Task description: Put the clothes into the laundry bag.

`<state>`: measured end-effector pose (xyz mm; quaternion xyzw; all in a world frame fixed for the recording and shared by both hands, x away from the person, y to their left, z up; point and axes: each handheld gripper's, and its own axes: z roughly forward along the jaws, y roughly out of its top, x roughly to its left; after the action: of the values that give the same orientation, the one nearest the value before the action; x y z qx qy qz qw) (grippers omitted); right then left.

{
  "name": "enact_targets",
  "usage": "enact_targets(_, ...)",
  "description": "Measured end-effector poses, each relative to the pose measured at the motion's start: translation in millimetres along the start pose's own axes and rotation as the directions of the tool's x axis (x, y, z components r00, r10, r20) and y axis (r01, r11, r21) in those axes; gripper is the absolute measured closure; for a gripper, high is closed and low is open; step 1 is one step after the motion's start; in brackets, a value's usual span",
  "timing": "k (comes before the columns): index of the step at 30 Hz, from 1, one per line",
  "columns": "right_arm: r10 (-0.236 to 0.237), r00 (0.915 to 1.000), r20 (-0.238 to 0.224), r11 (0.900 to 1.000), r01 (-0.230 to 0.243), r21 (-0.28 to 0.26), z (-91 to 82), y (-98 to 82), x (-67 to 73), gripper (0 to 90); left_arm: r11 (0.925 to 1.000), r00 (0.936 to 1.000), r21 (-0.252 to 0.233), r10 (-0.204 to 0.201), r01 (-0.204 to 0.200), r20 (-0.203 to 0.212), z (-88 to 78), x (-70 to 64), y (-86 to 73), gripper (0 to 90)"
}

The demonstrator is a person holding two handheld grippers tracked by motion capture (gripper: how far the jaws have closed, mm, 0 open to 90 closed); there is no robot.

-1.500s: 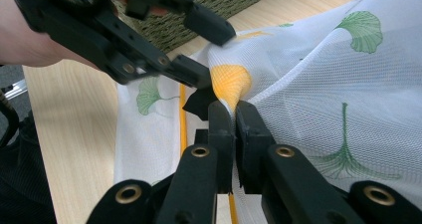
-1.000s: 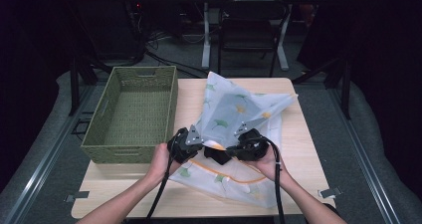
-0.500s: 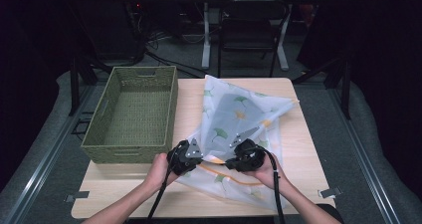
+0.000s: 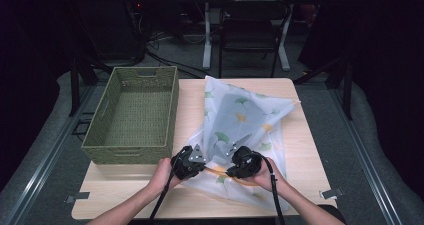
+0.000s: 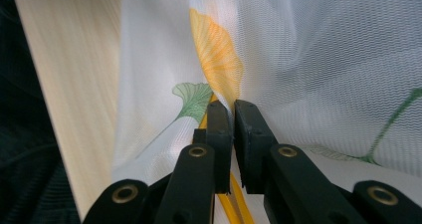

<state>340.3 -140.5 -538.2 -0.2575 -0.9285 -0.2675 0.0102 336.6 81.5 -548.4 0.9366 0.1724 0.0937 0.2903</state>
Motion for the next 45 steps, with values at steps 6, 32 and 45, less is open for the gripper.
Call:
enact_targets(6,0.002,1.0000,-0.007,1.000,-0.001,0.024,5.3,-2.8,-4.2,85.7,0.9993,0.9995,0.036,0.006,-0.007,0.031,3.8,-3.7,-1.6,89.5)
enact_targets(32,-0.026,0.9997,0.001,0.995,0.026,0.093,7.5,-13.6,-19.8,82.1,0.9970,0.9903,0.050,-0.066,0.060,0.123,15.4,-20.5,0.3,82.1)
enact_targets(45,-0.031,0.9994,0.012,0.999,0.030,0.043,-21.2,-10.3,-17.9,37.8,0.9909,0.9810,0.051,-0.131,0.125,0.143,-4.2,-9.9,0.8,42.5)
